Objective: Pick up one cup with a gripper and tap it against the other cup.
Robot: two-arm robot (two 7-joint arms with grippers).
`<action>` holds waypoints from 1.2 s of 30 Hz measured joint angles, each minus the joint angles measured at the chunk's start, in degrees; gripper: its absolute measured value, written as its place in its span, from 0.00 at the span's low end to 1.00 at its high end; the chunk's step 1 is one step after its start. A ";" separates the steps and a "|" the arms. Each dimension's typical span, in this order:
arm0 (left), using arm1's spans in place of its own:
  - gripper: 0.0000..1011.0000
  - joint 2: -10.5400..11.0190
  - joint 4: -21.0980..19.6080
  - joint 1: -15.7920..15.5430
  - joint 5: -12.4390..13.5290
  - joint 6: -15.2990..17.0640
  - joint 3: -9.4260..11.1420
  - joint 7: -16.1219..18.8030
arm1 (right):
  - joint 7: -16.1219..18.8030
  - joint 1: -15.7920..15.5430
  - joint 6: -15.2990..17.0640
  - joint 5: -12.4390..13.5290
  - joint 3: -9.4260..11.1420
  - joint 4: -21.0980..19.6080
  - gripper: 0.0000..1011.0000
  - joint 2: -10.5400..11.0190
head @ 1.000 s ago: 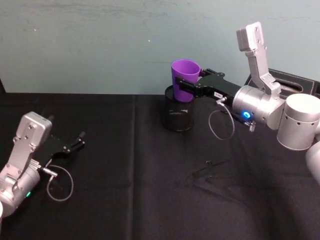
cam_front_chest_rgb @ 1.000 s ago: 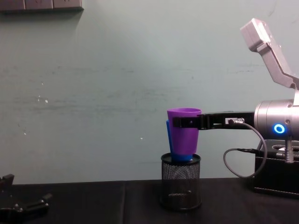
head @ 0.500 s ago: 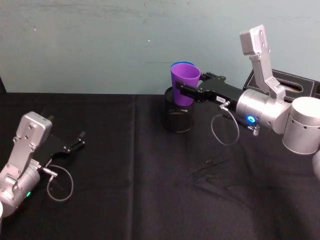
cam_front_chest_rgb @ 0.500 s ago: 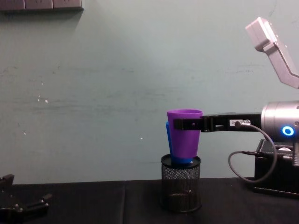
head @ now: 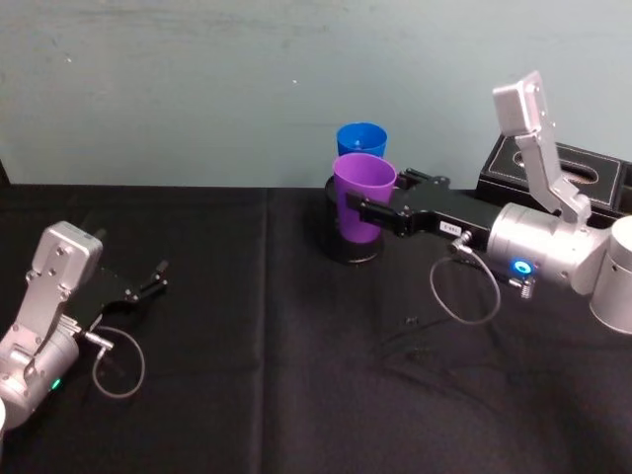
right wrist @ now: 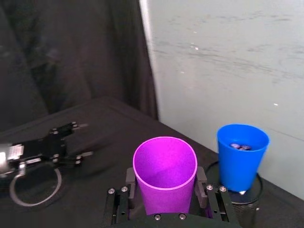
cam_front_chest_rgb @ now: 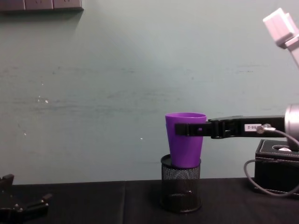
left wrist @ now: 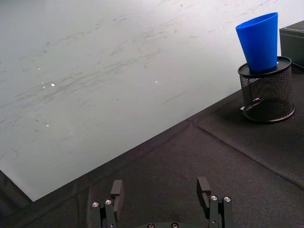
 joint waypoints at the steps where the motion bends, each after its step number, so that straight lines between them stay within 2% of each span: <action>1: 1.00 0.00 0.00 0.00 0.00 0.00 0.00 0.00 | 0.49 -0.55 0.09 0.58 0.00 -0.98 0.72 0.70; 13: 1.00 0.00 0.00 0.00 0.00 0.00 0.00 0.00 | 2.60 -3.98 0.13 3.97 0.17 -6.77 0.72 5.38; 20: 1.00 0.00 0.00 0.00 0.00 0.00 0.00 0.00 | 4.32 -4.82 -0.36 4.95 -1.04 -8.28 0.72 7.67; 29: 1.00 0.00 0.00 0.00 0.00 0.00 0.00 0.00 | 5.14 -4.61 -1.35 5.02 -2.96 -8.28 0.72 8.80; 36: 1.00 0.00 0.00 0.00 0.00 0.00 0.00 0.00 | 5.13 -4.58 -1.34 5.03 -2.83 -8.25 0.72 8.74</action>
